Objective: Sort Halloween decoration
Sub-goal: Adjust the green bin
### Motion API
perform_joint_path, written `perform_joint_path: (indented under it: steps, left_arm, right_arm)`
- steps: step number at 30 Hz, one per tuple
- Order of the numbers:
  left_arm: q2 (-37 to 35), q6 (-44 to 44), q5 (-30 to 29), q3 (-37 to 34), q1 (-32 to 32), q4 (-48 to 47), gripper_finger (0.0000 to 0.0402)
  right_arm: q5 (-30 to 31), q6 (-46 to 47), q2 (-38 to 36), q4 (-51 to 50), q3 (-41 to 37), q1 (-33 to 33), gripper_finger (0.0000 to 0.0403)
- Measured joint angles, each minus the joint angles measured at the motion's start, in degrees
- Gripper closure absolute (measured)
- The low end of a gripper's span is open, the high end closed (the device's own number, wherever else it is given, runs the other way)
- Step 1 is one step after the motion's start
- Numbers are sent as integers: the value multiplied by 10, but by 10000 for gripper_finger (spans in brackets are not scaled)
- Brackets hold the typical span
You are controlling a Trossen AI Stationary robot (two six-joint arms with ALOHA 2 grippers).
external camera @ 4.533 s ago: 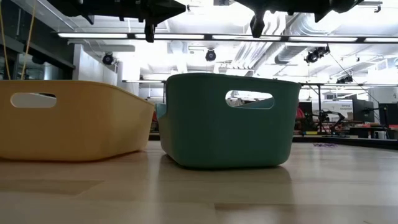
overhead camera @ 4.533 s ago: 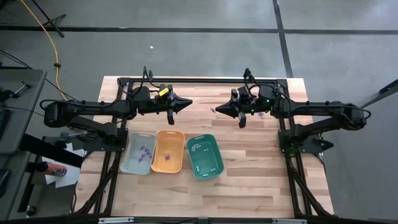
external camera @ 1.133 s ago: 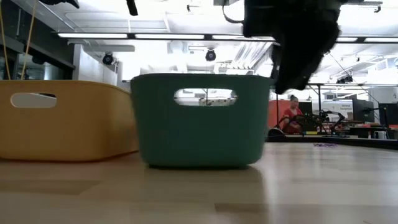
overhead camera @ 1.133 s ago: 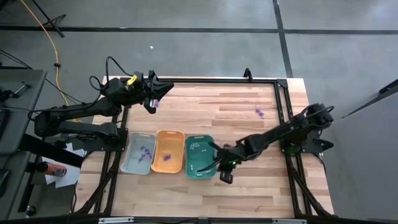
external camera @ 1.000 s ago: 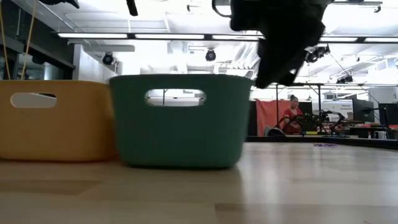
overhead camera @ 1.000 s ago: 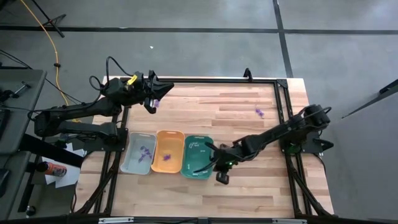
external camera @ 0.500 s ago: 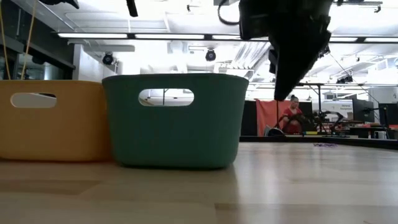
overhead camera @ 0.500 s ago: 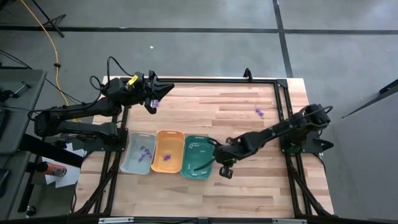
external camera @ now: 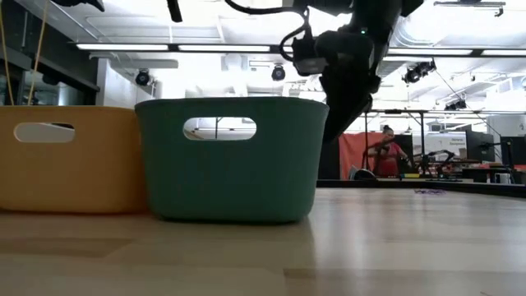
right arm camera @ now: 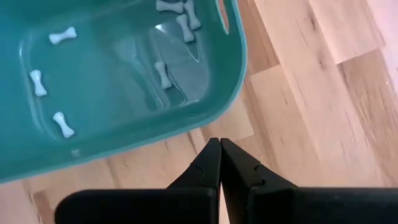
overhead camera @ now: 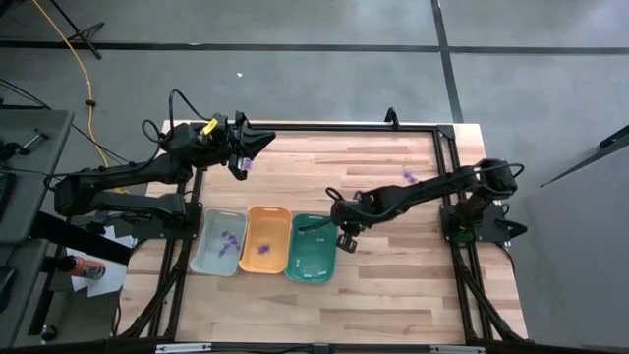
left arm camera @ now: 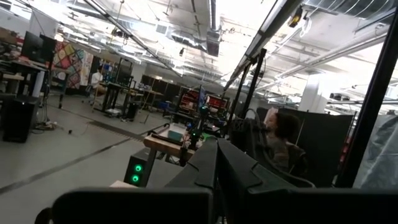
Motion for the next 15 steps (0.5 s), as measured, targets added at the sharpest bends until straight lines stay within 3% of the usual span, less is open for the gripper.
perform_joint_path:
  steps: [6,15]
  left_arm:
    - [0,0,0,0,0,0,401]
    - [0,1,0,0,0,0,401]
  right_arm:
    - [-35,-32,16,26,0,-6,403]
    - [-31,-33,39,57,-1,-8,403]
